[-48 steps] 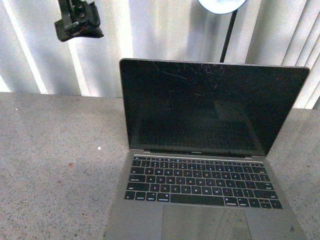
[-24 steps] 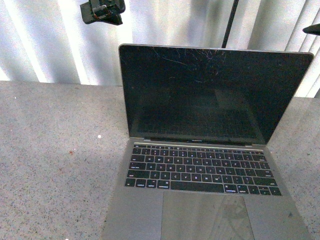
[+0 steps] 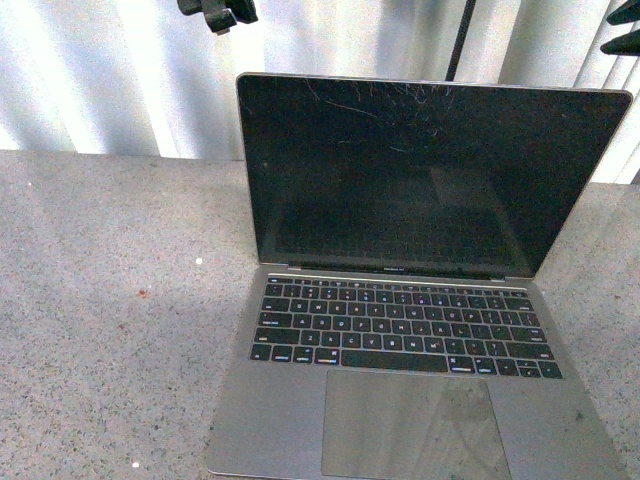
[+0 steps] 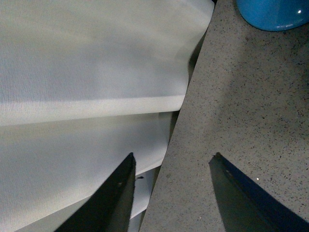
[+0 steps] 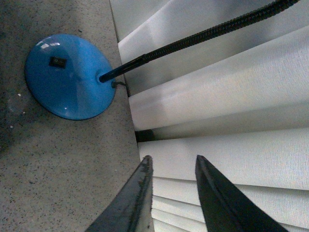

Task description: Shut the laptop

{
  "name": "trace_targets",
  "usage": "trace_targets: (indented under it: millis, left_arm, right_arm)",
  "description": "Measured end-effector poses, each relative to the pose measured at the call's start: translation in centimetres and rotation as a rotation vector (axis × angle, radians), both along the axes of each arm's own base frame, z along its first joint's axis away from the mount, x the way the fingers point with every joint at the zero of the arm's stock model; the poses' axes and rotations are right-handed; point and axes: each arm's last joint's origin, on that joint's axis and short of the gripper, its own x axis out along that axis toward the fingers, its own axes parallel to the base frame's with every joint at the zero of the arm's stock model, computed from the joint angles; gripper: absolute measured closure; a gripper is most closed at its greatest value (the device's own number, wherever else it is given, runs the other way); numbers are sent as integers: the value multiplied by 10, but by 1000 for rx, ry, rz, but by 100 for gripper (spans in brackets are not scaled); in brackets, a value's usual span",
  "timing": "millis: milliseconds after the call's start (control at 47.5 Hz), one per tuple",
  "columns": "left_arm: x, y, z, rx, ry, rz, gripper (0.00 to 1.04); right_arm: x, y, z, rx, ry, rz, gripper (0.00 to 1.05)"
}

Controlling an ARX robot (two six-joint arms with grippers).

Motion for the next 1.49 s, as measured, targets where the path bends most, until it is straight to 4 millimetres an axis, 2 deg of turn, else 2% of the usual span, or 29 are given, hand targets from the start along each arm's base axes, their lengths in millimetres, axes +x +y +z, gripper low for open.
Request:
trace_targets:
  millis: [63, 147, 211, 547, 1137, 1495]
  left_arm:
    - [0, 0, -2, 3, 4, -2, 68]
    - [-1, -2, -7, 9, 28, -13, 88]
    - [-3, -3, -13, 12, 45, -25, 101]
    - [-10, -10, -39, 40, 122, -64, 101]
    - [-14, -12, -39, 52, 138, -93, 101]
    - [-29, -12, -41, 53, 168, -115, 101]
  right_arm:
    - [0, 2, 1, -1, 12, 7, 85]
    - [0, 6, 1, -1, 31, 19, 102]
    - [0, 10, -2, 1, 51, 29, 102]
    - [-6, 22, -14, 18, 161, 50, 102]
    - [-18, 30, -25, 26, 338, 56, 102]
    - [-31, 38, -17, 10, 395, 63, 102]
